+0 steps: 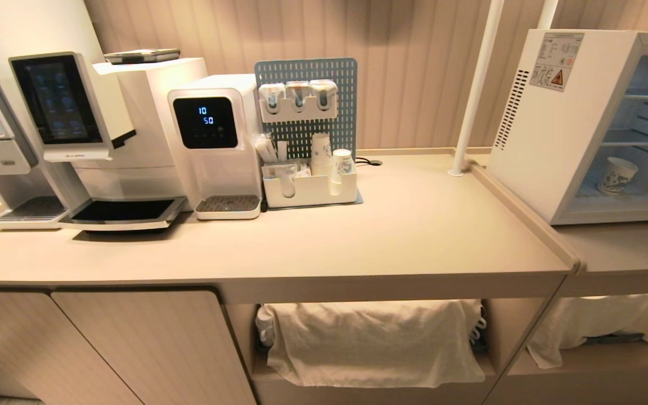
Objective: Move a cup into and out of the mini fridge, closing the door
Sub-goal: Place the yoghurt on the table
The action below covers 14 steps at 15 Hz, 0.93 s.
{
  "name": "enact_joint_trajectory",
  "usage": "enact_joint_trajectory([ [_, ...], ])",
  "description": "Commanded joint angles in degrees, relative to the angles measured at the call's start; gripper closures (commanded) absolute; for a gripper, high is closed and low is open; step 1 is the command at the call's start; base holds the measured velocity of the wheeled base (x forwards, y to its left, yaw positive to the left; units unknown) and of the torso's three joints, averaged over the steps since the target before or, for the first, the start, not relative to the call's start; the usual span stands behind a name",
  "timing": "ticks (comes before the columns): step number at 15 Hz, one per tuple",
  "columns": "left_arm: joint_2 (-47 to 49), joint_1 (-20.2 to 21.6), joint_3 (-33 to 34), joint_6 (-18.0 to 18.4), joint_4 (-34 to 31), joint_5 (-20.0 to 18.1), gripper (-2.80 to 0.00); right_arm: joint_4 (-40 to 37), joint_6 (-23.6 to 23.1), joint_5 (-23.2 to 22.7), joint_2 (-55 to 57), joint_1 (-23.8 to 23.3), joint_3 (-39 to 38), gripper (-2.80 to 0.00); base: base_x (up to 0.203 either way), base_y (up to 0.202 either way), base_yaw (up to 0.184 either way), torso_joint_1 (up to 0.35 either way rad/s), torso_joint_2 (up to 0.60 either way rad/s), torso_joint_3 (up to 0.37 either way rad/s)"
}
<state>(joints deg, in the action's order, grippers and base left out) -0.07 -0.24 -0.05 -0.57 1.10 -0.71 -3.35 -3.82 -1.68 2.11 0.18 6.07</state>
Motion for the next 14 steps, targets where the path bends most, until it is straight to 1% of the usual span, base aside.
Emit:
enact_joint_trajectory([
  [1,-0.01,-0.02,0.05,-0.04,-0.05,0.01,0.00,0.13,3.33,-0.49,11.66,0.01,8.42,0.00,0.000,0.000,0.000,0.000,0.00,0.000],
  [4,-0.01,-0.02,0.04,-0.04,-0.05,0.01,0.00,0.71,8.28,-1.39,30.31,0.06,20.42,0.00,0.000,0.000,0.000,0.000,0.00,0.000],
  [6,-0.01,-0.02,-0.04,-0.04,-0.02,0.01,0.00,2.80,10.05,-3.29,42.64,0.13,24.38,0.00,0.000,0.000,0.000,0.000,0.00,0.000],
  [8,-0.01,-0.02,0.05,-0.04,-0.05,0.01,0.00,7.05,10.81,-6.40,54.24,0.38,25.68,0.00,0.000,0.000,0.000,0.000,0.00,0.000],
  [10,-0.01,-0.02,-0.03,-0.13,0.04,0.01,0.00,12.96,11.02,-8.63,66.21,0.70,26.16,0.00,0.000,0.000,0.000,0.000,0.00,0.000],
  [12,-0.01,-0.02,0.05,-0.13,0.02,0.01,0.00,22.54,11.06,-9.39,77.94,1.04,25.85,0.00,0.000,0.000,0.000,0.000,0.00,0.000],
  [13,-0.01,-0.02,-0.02,-0.13,-0.05,0.01,0.00,28.10,11.05,-8.87,83.54,1.34,25.53,0.00,0.000,0.000,0.000,0.000,0.00,0.000],
  [14,-0.01,-0.02,0.04,-0.13,0.04,0.01,0.00,34.07,11.04,-7.25,89.44,1.86,25.23,0.00,0.000,0.000,0.000,0.000,0.00,0.000],
])
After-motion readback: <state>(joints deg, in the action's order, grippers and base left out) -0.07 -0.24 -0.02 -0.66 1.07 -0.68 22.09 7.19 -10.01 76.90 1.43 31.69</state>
